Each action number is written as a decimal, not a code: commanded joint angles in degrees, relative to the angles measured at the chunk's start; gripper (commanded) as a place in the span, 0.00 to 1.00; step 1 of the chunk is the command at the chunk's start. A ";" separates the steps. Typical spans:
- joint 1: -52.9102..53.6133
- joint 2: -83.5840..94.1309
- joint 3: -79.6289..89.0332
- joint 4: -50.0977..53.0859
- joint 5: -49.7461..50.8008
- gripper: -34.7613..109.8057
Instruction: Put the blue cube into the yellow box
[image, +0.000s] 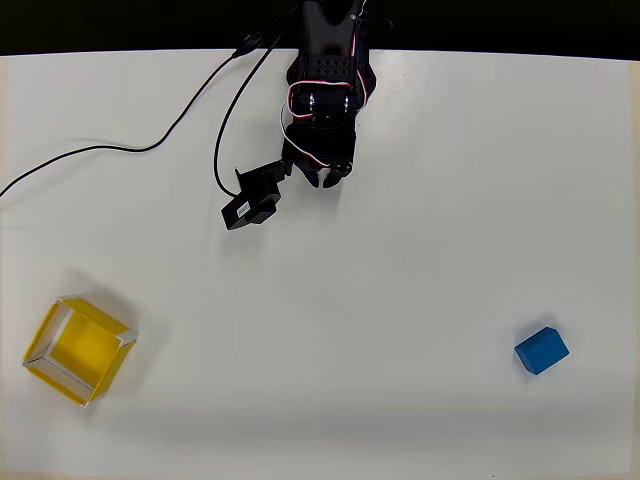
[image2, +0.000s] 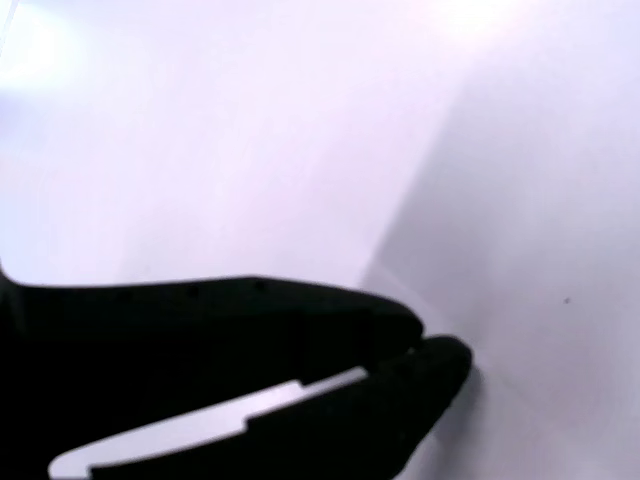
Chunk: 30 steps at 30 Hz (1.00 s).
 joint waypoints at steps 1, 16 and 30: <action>-0.88 1.67 1.58 0.00 -1.05 0.24; -0.35 1.67 1.58 0.70 -8.79 0.24; -5.62 -14.94 -2.29 -49.57 -12.39 0.35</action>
